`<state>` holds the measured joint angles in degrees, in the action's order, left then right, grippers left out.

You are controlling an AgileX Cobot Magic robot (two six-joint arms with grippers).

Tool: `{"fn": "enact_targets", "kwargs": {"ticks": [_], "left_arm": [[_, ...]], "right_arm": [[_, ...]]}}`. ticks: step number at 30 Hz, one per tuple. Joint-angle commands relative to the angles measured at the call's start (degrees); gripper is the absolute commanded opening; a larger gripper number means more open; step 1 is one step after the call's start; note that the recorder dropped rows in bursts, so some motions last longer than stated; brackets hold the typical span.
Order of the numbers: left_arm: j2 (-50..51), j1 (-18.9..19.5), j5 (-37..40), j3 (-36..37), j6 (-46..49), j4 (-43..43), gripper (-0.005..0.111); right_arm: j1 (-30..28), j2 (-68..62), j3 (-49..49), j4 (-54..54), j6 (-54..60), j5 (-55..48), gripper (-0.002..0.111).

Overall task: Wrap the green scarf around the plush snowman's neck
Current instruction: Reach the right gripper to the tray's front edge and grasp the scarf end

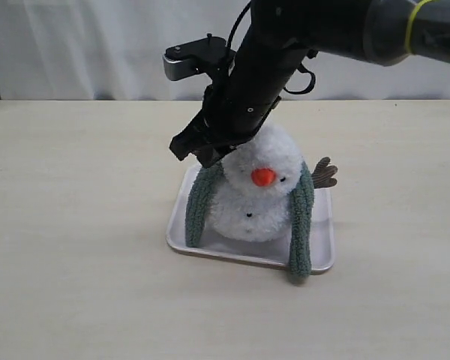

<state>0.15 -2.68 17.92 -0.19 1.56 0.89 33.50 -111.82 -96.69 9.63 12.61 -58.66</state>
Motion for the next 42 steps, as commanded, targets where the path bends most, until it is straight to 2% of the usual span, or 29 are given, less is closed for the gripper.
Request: {"fn": "enact_targets", "kwargs": {"ticks": [1,6,11,13,18,22,24,27,35,42], "left_arm": [[-0.2,-0.1,-0.4,0.2,-0.1,-0.1,0.000],[-0.2,-0.1,-0.4,0.2,-0.1,-0.1,0.000],[-0.2,-0.1,-0.4,0.2,-0.1,-0.1,0.000],[-0.2,-0.1,-0.4,0.2,-0.1,-0.1,0.000],[-0.2,-0.1,-0.4,0.2,-0.1,-0.1,0.000],[-0.2,-0.1,-0.4,0.2,-0.1,-0.1,0.000],[-0.2,-0.1,-0.4,0.2,-0.1,-0.1,0.000],[-0.2,-0.1,-0.4,0.2,-0.1,-0.1,0.000],[-0.2,-0.1,-0.4,0.2,-0.1,-0.1,0.000],[-0.2,-0.1,-0.4,0.2,-0.1,-0.1,0.000]], "right_arm": [[2.3,3.4,0.1,4.4,9.2,-6.1,0.019],[6.6,4.5,0.5,2.5,8.6,-7.9,0.019],[14.3,4.5,2.1,-10.9,19.0,-8.9,0.020],[18.0,4.5,3.8,-18.7,21.4,-7.7,0.027],[24.1,4.5,9.9,-34.4,21.2,2.1,0.056],[26.0,3.7,15.7,-41.8,26.9,10.1,0.064],[26.2,2.4,17.8,-44.7,30.2,12.0,0.064],[26.2,-0.4,19.4,-50.9,29.3,12.1,0.064],[25.5,-9.9,19.8,-72.0,16.3,12.6,0.062],[23.8,-12.9,19.8,-74.0,13.6,13.0,0.051]]}}
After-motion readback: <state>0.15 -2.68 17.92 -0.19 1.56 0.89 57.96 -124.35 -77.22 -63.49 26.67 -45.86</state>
